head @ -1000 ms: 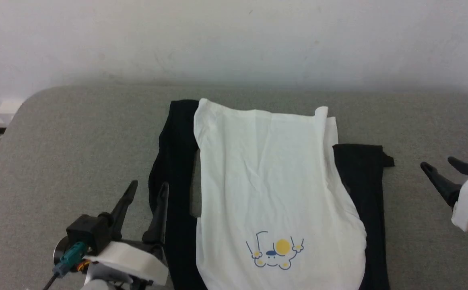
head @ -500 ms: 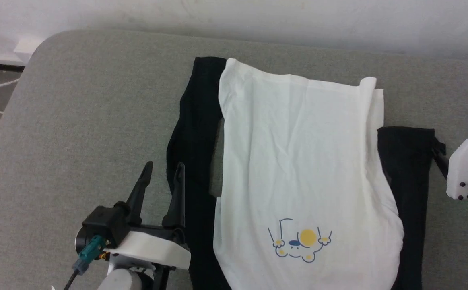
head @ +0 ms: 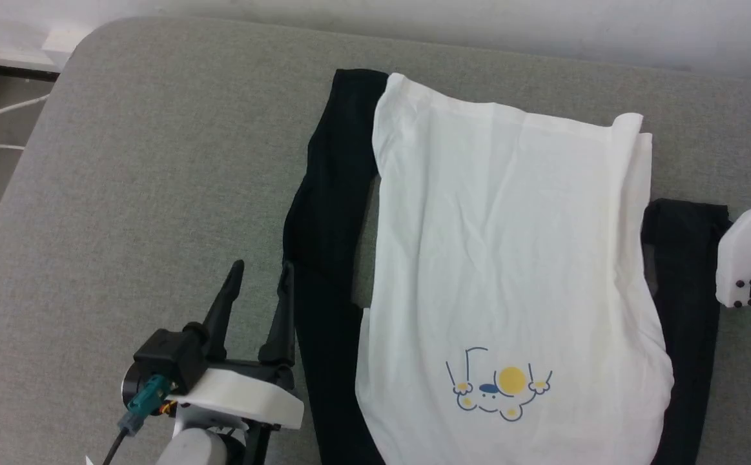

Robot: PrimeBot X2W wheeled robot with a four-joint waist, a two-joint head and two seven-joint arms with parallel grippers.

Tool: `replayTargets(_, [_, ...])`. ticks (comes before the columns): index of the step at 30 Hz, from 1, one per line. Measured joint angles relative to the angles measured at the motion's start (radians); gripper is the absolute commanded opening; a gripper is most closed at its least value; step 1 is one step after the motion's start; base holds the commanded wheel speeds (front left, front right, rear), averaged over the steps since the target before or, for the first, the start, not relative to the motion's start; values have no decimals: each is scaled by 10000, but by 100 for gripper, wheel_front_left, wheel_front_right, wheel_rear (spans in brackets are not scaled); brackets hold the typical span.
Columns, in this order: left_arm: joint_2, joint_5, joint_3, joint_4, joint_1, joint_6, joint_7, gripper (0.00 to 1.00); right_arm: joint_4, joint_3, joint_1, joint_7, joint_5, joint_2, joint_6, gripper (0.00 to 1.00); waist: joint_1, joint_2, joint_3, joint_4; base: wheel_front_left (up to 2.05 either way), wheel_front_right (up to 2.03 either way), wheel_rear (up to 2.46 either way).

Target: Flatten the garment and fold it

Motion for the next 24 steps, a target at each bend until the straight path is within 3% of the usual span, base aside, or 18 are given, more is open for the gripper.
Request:
replayTargets(7, [-127, 65, 307, 265, 40, -268, 0, 100, 867, -930, 174, -1607, -15, -171, -12, 0, 1, 0, -386, -186, 0, 0, 0])
replayTargets(14, [-270, 71, 552, 462, 422, -441, 0, 100, 882, -2113, 534, -2790, -188, -600, -12, 0, 0, 0, -1115, -435, 0, 0, 0])
replayTargets(19, [-295, 71, 729, 529, 780, -531, 0, 100, 163, -3032, 935, -3122, -581, -750, -12, 0, 0, 0, -1692, -651, 0, 0, 0])
replayTargets(24, [-297, 69, 851, 543, 1146, -610, 0, 100, -1758, -3670, 1699, -2982, -1034, -408, -13, 0, -1, 0, -2222, -865, 0, 0, 0])
